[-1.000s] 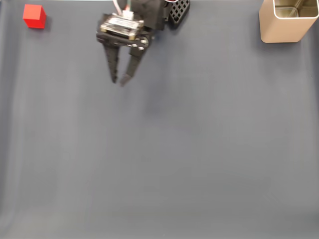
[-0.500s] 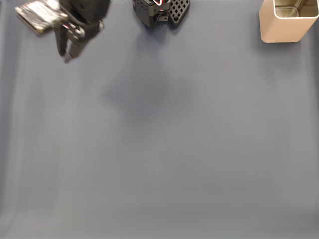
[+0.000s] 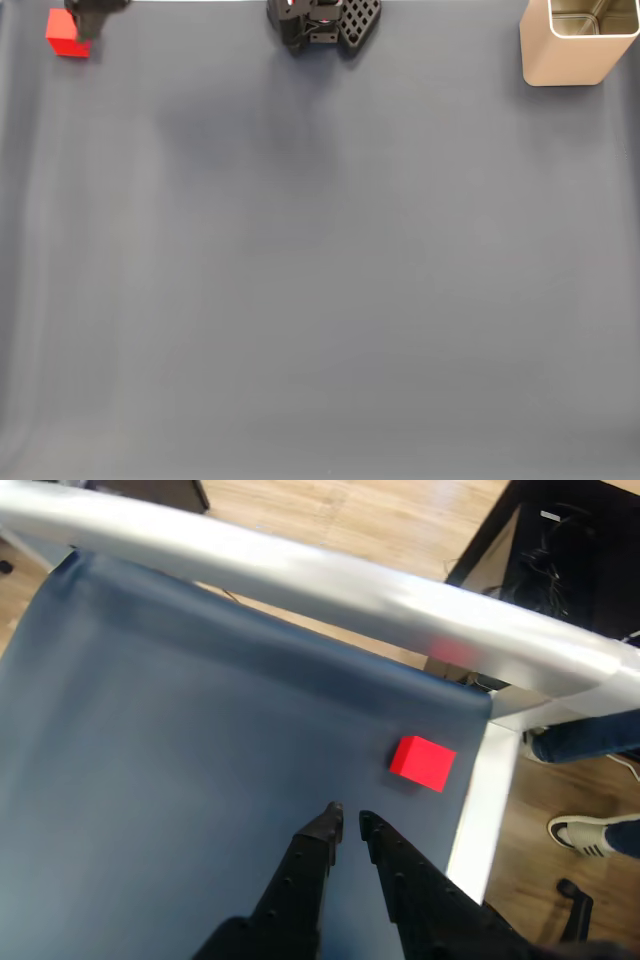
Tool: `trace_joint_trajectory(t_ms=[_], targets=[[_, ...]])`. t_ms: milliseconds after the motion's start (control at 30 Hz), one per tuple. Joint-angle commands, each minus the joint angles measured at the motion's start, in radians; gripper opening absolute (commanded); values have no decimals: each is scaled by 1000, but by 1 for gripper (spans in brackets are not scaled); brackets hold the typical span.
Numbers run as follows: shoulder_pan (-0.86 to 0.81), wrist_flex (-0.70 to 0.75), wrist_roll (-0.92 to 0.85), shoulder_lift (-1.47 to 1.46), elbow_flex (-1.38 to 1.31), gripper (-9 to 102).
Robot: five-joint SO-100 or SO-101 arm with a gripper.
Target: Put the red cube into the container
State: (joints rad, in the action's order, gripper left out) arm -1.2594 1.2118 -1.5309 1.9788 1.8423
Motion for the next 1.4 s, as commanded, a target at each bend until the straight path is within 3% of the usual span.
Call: trace_joint_trajectory(t_ms=[0, 367, 633, 1367], targets=[[-57, 8, -11, -18, -81, 4], [-213, -11, -35, -101, -106, 23], [-255, -80, -38, -150, -106, 31], [-288, -279, -52, -373, -81, 36]])
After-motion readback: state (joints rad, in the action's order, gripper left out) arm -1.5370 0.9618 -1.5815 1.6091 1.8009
